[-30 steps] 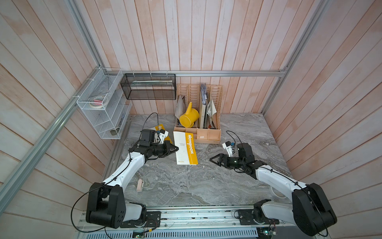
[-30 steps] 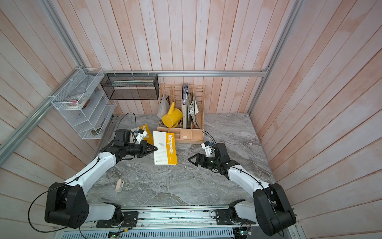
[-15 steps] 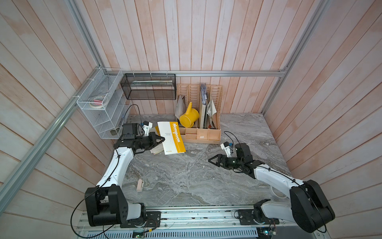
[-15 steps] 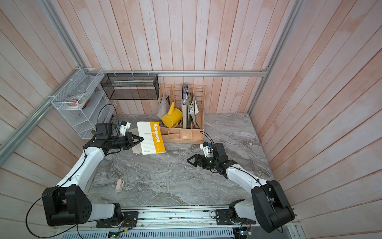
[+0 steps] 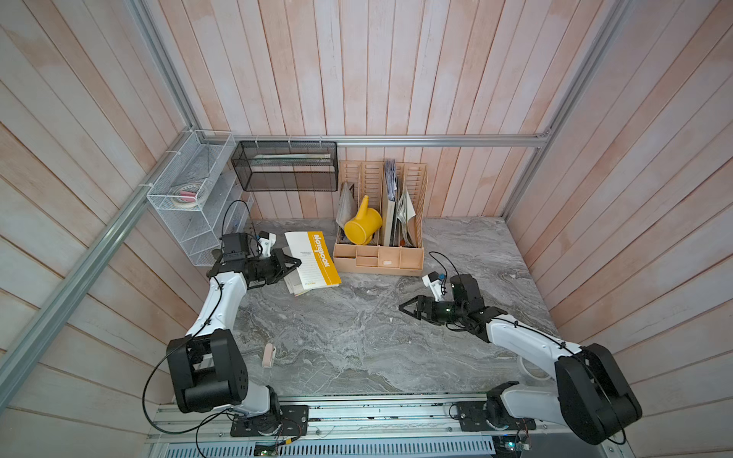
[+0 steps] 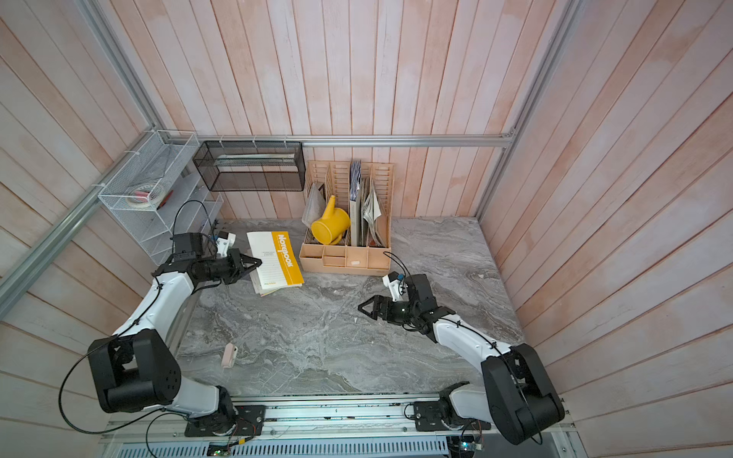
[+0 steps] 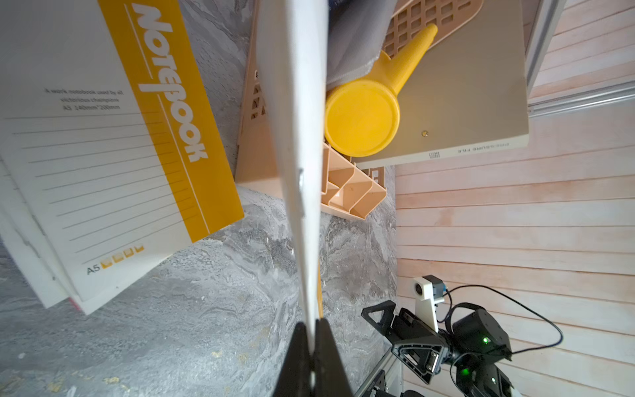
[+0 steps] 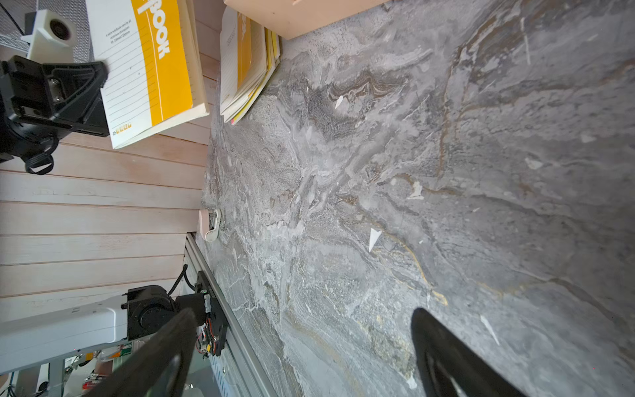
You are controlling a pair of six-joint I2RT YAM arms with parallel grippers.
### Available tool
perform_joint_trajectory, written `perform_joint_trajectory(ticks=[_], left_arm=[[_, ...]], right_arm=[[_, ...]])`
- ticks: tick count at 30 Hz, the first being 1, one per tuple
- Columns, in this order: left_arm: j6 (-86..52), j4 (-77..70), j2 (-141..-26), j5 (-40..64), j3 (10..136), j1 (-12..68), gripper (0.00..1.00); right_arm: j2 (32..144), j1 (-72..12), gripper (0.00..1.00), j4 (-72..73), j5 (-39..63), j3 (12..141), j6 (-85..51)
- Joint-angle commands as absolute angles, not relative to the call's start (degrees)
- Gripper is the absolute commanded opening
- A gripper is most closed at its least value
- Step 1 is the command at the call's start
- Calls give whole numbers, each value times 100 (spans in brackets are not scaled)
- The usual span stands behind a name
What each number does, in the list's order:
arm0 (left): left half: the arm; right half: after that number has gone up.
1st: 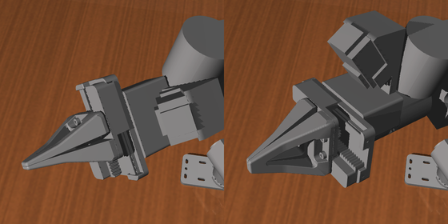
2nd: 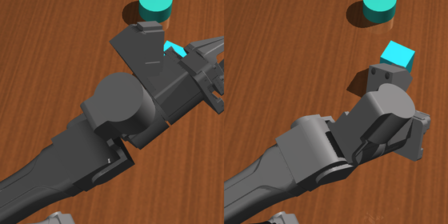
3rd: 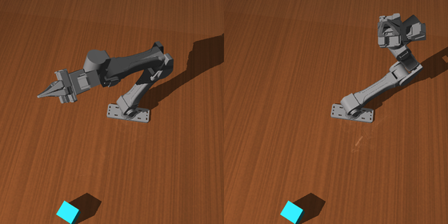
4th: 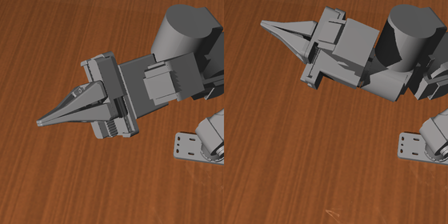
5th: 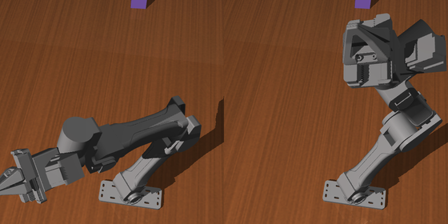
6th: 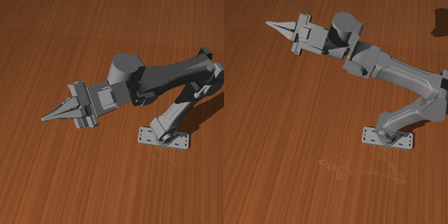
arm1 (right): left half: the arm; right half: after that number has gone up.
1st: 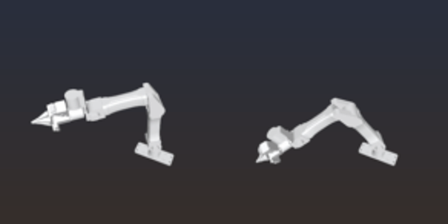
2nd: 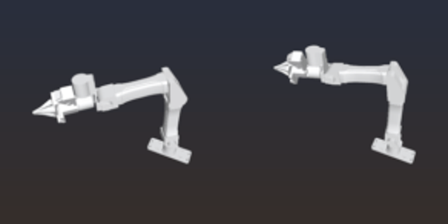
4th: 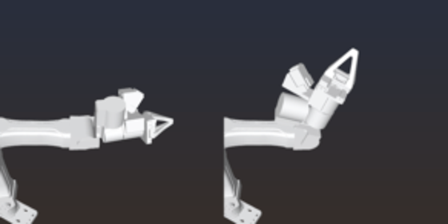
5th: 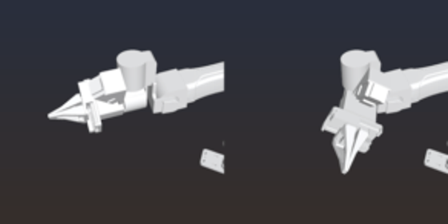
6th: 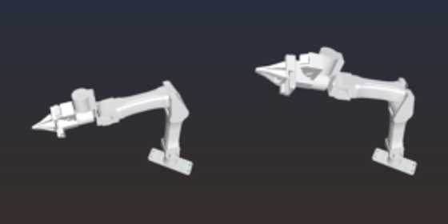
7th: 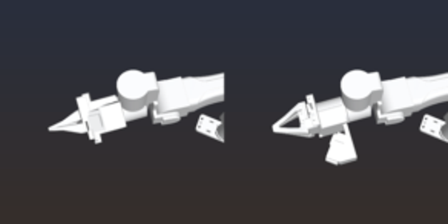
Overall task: Close the notebook
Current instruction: Place the notebook at the notebook.
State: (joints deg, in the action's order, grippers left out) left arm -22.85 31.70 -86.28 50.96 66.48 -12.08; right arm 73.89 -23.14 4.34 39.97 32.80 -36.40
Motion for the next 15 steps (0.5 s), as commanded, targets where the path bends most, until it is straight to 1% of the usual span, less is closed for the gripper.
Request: perform_joint_trajectory(ticks=[1, 15], left_arm=[[-2174, 3088, -8867, 5097, 6898, -1314, 0], [-2611, 2529, -9653, 5042, 7498, -1498, 0]], right_arm=[[7374, -2358, 98, 475, 4051, 3421, -3683], [7356, -2373, 98, 447, 4033, 3359, -3700]])
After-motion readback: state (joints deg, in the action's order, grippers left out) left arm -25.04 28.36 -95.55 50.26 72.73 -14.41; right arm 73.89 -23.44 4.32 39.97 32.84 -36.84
